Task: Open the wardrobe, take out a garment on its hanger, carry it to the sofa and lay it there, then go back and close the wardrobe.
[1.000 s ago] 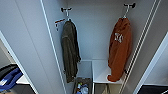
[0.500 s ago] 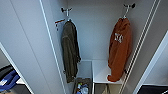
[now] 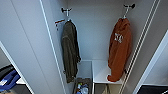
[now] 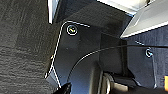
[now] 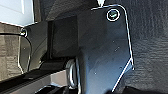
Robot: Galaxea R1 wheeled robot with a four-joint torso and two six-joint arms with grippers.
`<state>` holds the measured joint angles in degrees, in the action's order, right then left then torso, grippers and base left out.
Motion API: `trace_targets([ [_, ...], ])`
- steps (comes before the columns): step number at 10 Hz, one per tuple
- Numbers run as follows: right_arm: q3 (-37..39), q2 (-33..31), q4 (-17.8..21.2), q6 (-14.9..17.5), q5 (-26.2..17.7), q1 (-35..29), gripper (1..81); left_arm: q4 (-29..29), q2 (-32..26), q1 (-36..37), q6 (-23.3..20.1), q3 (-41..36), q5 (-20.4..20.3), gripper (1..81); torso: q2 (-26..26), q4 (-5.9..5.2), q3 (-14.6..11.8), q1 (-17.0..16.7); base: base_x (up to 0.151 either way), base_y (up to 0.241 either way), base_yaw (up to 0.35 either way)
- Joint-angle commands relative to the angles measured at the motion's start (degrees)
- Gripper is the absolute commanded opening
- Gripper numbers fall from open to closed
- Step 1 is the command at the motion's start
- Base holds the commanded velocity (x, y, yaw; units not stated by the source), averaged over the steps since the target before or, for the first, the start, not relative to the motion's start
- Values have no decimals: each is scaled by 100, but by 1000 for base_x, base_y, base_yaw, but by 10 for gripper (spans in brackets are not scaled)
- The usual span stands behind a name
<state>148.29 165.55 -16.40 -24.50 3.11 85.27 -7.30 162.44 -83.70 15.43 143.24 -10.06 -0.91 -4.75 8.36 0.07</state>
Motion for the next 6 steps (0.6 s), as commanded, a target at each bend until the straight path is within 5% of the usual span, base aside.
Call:
trace_targets([
  [1,578,394,-408,7,-302,-102,811,-43,210,121,-23,345,417,811,0,0,0,2,0,0,0],
  [6,525,455,-408,7,-302,-84,811,-52,351,95,-40,398,417,811,-2,0,-2,0,0,0,0],
])
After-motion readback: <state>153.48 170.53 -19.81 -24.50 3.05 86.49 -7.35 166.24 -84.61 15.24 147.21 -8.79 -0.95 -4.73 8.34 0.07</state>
